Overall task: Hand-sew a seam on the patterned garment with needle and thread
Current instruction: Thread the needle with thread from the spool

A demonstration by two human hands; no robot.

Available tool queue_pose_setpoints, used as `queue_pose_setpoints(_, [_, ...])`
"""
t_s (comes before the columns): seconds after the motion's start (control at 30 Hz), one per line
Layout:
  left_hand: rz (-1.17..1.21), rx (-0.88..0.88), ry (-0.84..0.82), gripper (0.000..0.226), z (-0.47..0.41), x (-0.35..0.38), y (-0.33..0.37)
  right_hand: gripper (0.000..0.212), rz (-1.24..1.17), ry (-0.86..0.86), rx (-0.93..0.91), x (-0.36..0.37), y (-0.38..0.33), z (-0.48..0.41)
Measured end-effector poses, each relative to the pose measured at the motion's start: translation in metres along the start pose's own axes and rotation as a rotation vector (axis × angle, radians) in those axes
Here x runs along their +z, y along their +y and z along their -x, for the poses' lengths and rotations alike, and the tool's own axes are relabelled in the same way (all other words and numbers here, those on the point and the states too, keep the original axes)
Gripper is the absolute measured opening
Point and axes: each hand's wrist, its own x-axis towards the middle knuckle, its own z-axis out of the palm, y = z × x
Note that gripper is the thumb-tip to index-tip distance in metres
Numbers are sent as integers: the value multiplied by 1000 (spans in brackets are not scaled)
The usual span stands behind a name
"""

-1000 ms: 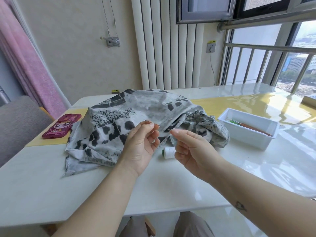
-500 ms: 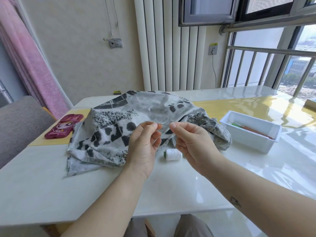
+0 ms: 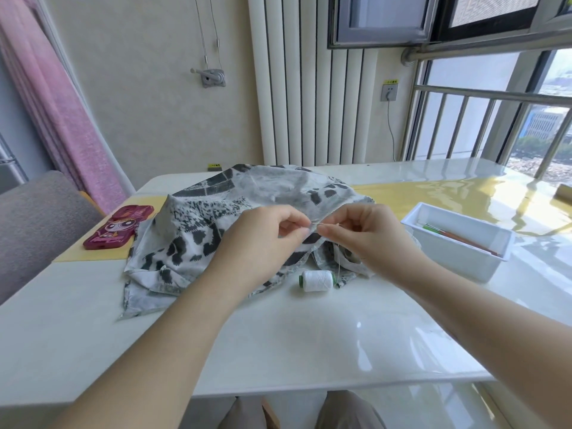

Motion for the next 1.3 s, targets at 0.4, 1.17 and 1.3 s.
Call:
queue_pose_setpoints(0.4, [197, -84, -124, 4, 11, -1, 0, 15, -31, -49, 9, 6, -6, 8])
queue_pose_setpoints(1.17, [798, -185, 3, 14, 30, 15, 2, 14, -28, -93, 21, 3, -18, 23])
queue_pose_setpoints(1.3, [750, -149, 7, 6, 26, 17, 6, 13, 32, -111, -12, 2, -23, 23])
